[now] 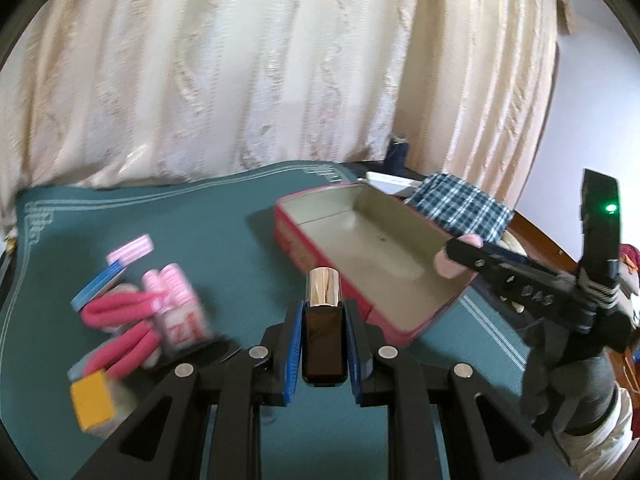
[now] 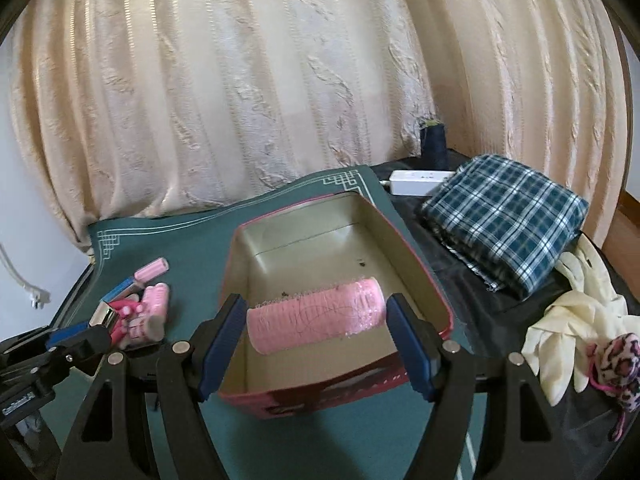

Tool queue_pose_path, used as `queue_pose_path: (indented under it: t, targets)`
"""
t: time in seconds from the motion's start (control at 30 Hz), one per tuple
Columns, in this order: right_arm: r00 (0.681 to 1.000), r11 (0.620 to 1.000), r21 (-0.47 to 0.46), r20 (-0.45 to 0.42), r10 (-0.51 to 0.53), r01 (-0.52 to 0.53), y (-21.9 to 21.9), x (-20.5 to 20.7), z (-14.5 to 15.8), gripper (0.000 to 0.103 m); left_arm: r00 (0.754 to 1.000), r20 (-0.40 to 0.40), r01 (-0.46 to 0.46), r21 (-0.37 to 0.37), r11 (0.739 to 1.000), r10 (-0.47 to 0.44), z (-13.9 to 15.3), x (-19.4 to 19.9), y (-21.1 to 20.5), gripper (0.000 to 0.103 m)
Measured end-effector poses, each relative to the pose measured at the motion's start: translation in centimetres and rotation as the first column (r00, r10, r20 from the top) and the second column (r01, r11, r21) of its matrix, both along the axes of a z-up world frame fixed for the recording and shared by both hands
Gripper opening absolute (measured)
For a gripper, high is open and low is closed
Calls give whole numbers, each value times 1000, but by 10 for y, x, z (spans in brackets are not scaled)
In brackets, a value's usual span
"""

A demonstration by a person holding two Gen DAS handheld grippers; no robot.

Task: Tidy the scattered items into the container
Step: 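Carry both items into the tin box and open both tools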

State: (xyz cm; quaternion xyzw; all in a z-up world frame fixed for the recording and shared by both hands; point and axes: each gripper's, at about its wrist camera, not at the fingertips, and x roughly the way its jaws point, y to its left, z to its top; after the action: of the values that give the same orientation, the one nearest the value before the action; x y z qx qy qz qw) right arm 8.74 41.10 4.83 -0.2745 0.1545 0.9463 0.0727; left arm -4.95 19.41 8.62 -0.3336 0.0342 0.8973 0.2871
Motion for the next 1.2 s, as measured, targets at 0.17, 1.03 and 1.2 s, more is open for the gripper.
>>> queue_pose_path:
  t: [0.17, 1.03, 1.2]
  targets:
    - [999, 1000, 6, 16, -28, 28, 11, -11, -9, 76, 999, 11, 33, 14, 999, -33, 3, -16, 26, 21]
    - [993, 992, -59, -43, -112, 110, 43, -13, -24, 80, 993, 89, 63, 124, 990, -74, -11, -60, 77, 63]
    - [995, 995, -34, -34, -92, 91, 36, -15, -27, 80, 997, 71, 23, 99, 995, -30, -12, -57, 68, 63]
